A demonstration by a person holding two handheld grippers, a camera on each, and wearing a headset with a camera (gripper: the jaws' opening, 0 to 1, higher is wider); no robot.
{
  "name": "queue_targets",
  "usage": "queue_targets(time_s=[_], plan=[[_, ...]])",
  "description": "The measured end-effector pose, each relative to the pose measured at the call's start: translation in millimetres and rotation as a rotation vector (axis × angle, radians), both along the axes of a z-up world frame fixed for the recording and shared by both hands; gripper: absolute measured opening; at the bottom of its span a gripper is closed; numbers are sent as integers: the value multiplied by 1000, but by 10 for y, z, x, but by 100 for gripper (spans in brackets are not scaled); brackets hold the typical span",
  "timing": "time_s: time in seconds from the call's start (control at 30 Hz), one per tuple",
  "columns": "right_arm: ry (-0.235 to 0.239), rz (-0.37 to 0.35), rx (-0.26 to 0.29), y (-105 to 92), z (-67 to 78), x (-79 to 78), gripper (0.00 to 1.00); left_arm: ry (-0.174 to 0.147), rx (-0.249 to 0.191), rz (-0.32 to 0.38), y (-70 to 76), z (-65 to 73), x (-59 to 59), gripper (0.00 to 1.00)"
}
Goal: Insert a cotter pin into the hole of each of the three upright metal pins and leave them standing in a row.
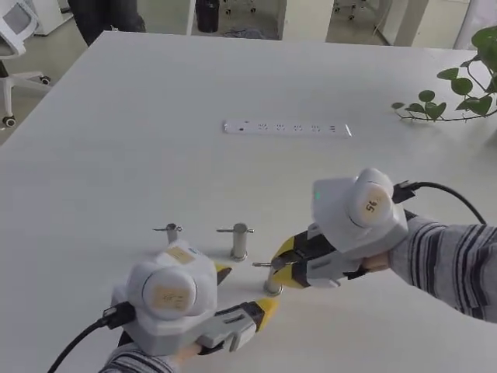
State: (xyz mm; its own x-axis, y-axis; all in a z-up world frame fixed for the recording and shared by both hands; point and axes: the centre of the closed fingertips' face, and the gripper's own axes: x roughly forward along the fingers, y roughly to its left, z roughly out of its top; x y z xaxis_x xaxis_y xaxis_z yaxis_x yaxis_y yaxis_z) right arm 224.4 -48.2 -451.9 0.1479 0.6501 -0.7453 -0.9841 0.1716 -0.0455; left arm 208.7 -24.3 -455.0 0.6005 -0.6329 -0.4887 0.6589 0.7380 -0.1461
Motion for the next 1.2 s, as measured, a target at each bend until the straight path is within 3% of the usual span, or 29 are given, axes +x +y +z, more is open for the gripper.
queue_targets(time_s=[0.17, 0.3, 0.47, 0.6, 0.73, 0.87, 0.97, 1.1, 1.2], plan=[[5, 1, 9, 4, 8, -3, 8, -4, -3, 0, 36, 21, -47, 49], [-2, -1, 6, -8, 12, 12, 8, 10, -25, 8, 83, 49, -73, 53], [7, -13, 15, -39, 42, 41, 8, -6, -44, 16, 137, 120, -81, 58], [5, -19, 8, -84, 57, 104, 8, -26, -25, 8, 191, 157, -87, 61], [4, -18, 8, -119, 64, 145, 8, -32, -34, 13, 259, 219, -113, 65], [1, -7, -5, -144, 60, 174, 8, -37, -45, 26, 335, 276, -142, 71], [-3, -11, -11, -168, 68, 221, 8, -48, -24, 33, 415, 291, -156, 77], [-10, -13, -22, -203, 81, 269, 8, -53, -57, 62, 511, 372, -145, 80], [-17, -13, -32, -226, 99, 297, 8, -65, -43, 71, 572, 387, -128, 83]])
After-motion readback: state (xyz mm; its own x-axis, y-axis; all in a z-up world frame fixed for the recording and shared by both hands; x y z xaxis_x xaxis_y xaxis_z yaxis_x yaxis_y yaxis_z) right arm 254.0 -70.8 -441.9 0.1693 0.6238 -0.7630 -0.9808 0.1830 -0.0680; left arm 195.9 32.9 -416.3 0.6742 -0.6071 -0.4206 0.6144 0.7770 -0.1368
